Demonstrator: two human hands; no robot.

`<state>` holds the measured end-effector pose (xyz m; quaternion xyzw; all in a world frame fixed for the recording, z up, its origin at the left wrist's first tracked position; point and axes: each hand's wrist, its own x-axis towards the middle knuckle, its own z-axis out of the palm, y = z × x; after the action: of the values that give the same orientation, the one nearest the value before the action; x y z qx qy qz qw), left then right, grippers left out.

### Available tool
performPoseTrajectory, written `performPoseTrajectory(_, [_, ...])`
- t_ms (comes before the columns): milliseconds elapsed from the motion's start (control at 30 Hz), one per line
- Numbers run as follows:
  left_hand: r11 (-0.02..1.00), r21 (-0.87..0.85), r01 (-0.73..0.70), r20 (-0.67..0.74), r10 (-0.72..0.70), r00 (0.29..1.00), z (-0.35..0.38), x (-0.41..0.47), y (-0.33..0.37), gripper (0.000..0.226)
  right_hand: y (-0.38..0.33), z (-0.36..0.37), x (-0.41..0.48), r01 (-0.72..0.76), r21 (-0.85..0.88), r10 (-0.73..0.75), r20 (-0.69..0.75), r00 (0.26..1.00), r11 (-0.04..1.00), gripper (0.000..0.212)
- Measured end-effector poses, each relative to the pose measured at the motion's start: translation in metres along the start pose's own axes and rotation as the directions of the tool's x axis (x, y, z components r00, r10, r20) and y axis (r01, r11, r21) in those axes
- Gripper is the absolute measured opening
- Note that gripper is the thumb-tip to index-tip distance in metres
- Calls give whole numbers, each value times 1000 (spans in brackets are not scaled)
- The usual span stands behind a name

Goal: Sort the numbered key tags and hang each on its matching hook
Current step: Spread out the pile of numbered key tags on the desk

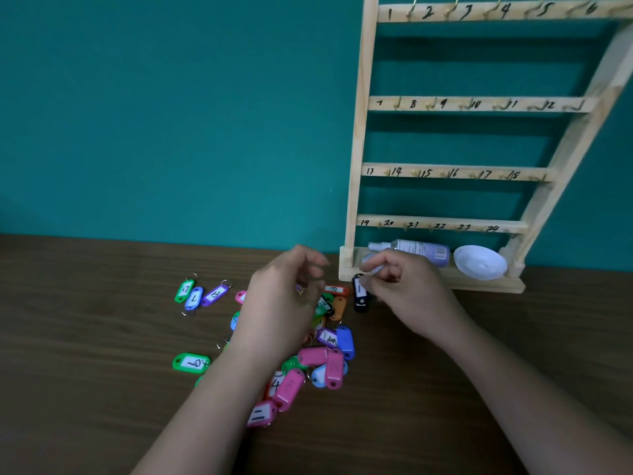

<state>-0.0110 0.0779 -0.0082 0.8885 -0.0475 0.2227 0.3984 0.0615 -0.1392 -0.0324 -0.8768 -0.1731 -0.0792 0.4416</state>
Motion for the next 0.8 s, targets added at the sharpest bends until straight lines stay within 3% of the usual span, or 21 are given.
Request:
performPoseTrajectory(100, [983, 172, -64, 123, 43, 991, -3, -4, -7, 25, 7, 1, 2, -60, -59, 58, -41, 997, 996, 10])
performPoseTrajectory(200, [971, 231, -56, 206, 7, 978, -2, -9, -17, 23, 8, 6, 1, -72, -86, 68, -49, 996, 994, 11])
performPoseTrajectory(467, [958, 287, -21, 218, -44, 975, -11, -10, -39, 24, 4, 12, -4, -76, -152, 68, -57, 996, 985, 13])
performPoseTrajectory(600, [952, 308, 6, 256, -89, 963, -21, -11, -49, 37, -5, 11, -10, 37, -186, -48, -53, 997, 982, 13])
performPoseTrajectory(800, [959, 283, 17, 245, -90, 965, -42, -13, -59, 34, -23, 25, -21, 242, -167, -216, 161, 963, 956, 15])
